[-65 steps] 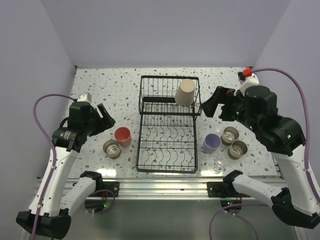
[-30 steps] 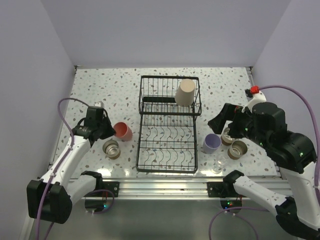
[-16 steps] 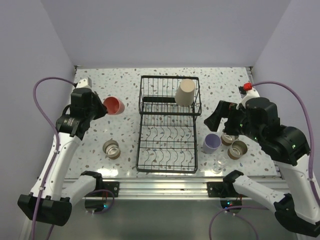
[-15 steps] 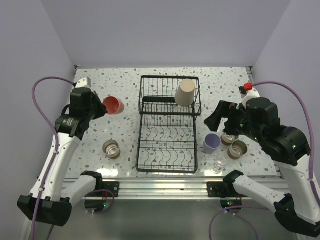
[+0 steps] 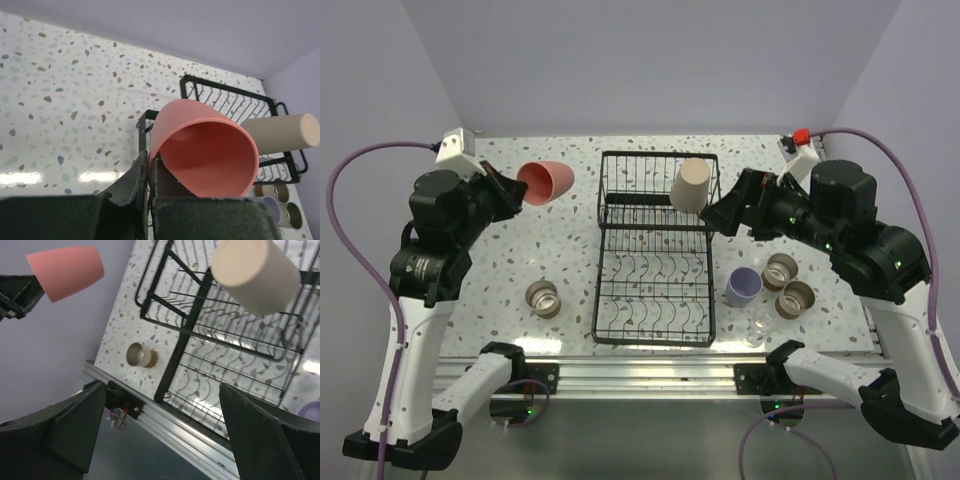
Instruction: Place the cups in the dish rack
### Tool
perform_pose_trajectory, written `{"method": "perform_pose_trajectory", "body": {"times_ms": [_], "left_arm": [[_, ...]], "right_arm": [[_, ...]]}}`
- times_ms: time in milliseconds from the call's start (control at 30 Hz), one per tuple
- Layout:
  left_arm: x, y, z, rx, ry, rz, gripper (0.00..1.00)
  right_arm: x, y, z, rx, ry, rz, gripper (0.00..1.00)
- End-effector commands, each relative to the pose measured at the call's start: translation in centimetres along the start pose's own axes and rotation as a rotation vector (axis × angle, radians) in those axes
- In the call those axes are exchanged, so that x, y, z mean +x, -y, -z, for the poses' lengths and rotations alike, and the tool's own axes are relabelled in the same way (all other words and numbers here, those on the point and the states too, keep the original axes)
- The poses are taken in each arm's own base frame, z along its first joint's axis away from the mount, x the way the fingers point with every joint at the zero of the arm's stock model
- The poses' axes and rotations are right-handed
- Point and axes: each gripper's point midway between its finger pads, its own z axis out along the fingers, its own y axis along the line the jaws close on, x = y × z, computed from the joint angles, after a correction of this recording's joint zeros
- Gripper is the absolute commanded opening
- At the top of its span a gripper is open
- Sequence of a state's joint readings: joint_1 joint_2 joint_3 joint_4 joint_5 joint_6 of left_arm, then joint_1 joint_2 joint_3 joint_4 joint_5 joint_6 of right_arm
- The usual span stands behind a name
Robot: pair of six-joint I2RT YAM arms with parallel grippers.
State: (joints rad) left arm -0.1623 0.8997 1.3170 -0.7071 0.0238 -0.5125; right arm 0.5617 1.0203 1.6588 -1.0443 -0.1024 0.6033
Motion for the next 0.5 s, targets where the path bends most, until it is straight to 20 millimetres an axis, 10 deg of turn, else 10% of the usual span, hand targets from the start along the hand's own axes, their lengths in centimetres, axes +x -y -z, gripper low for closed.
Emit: {"method": "perform_pose_trajectory", "body": {"times_ms": [0, 467], "left_arm": [[-4.8, 4.8, 2.9, 0.204, 0.146, -0.011, 0.00], [-7.6, 15.2, 9.9, 0.867, 0.242, 0.176, 0.00]], "right_arm": [[-3.2, -5.8, 0.5, -0.245, 0.056, 0.003, 0.98], [-8.7, -15.8, -0.8, -0.738, 0.095, -0.260, 0.98]]}}
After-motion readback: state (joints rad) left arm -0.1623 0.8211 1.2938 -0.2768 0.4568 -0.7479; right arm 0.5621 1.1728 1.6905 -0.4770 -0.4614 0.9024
